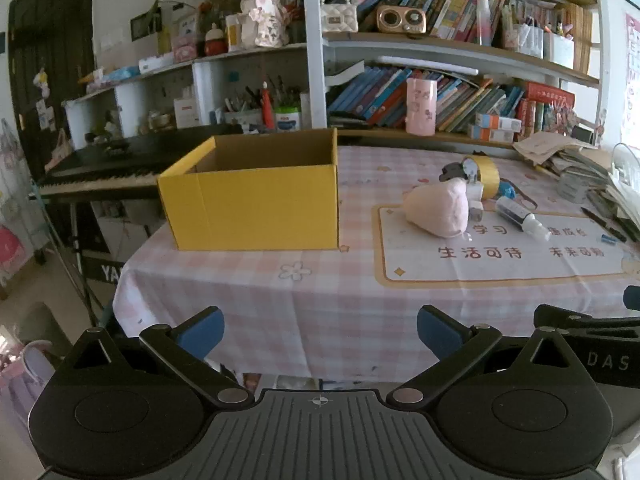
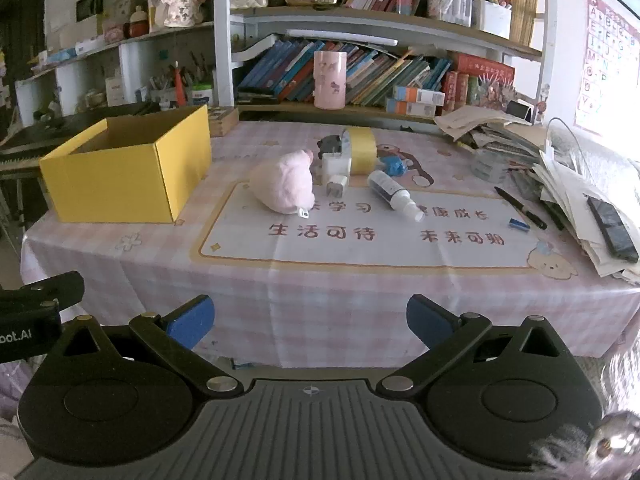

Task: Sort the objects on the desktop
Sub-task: 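Move both tools toward the pink plush pig and white spray bottle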

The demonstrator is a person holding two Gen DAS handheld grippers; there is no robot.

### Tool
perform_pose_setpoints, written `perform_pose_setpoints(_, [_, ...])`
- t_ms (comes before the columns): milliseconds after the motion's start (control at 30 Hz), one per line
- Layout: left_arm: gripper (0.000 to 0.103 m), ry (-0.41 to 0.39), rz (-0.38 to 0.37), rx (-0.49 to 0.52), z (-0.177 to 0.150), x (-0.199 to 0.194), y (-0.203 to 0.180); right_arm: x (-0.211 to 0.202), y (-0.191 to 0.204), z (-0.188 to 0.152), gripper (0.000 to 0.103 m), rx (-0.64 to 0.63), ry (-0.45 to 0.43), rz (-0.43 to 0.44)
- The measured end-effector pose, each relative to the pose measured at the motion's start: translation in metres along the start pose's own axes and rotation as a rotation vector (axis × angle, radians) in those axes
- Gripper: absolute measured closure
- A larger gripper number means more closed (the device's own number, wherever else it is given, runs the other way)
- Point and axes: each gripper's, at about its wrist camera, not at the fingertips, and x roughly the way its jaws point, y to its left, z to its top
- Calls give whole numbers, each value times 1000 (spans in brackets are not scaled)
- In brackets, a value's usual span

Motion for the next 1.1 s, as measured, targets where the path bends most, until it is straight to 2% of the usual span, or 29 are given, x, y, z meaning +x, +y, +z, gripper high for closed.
perform_pose_setpoints(1100, [0, 22, -7, -12, 0, 8, 3, 1, -2, -2, 0, 14, 20, -5])
